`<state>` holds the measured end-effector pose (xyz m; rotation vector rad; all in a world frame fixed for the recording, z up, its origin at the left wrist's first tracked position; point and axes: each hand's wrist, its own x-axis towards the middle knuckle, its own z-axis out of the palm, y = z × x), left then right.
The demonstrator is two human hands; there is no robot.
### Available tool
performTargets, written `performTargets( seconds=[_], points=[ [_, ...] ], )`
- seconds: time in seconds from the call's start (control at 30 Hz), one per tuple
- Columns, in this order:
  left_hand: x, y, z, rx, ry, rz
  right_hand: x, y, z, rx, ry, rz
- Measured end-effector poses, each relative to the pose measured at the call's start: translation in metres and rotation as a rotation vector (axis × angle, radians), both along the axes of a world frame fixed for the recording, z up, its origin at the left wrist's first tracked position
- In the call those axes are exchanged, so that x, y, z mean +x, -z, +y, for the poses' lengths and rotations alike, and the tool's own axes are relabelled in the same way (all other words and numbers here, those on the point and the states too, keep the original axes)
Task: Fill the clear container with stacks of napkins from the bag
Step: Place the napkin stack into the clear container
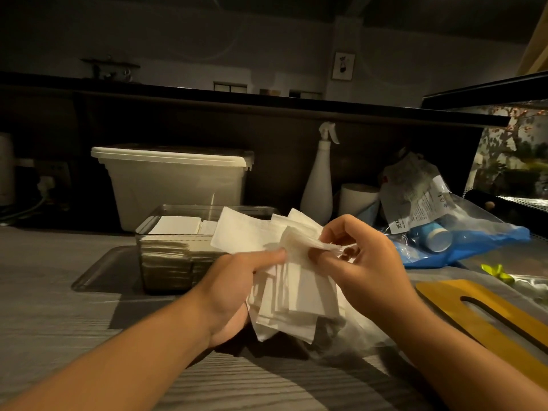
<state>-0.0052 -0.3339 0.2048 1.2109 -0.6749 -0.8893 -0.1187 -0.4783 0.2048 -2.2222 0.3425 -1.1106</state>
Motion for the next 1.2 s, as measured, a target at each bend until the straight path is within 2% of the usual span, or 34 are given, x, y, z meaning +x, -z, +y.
performTargets(
  seconds=[0.07, 0.13, 0.23, 0.3, 0.4, 0.53, 0.6, 0.7, 0.9, 1.1, 1.2],
  points=[
    [0.001, -0.002, 0.001, 0.003, -0.006, 0.041, 0.001, -0.002, -0.002, 0.157, -0.014, 0.002],
    [0.002, -0.003, 0.001, 0.016, -0.043, 0.055, 0.0, -0.006, -0.006, 0.345, -0.051, -0.072],
    [0.0, -0.002, 0.001, 0.067, -0.085, 0.022, -0.006, -0.017, -0.012, 0.605, -0.14, -0.228],
    [-0.001, -0.001, 0.001, 0.101, -0.083, -0.014, -0.01, -0.023, -0.013, 0.697, -0.202, -0.253],
    [-0.002, 0.003, -0.001, 0.143, -0.075, -0.066, -0.012, -0.025, -0.007, 0.627, -0.316, -0.153],
    [0.002, 0.011, -0.002, 0.216, 0.03, -0.386, -0.01, -0.022, 0.011, 0.358, -0.502, -0.086],
    [0.003, 0.014, -0.003, 0.273, 0.059, -0.478, -0.006, -0.017, 0.015, 0.268, -0.487, -0.056],
    [0.002, 0.016, -0.004, 0.27, 0.033, -0.48, 0.0, -0.012, 0.016, 0.191, -0.383, -0.042],
    [-0.003, 0.012, -0.004, 0.343, 0.043, -0.451, 0.003, -0.012, 0.018, 0.165, -0.306, 0.041],
    [0.0, 0.013, -0.004, 0.385, 0.067, -0.488, 0.005, -0.011, 0.021, 0.263, -0.305, 0.05],
    [-0.002, 0.011, -0.004, 0.402, 0.05, -0.511, 0.004, -0.013, 0.018, 0.336, -0.3, 0.117]
  ],
)
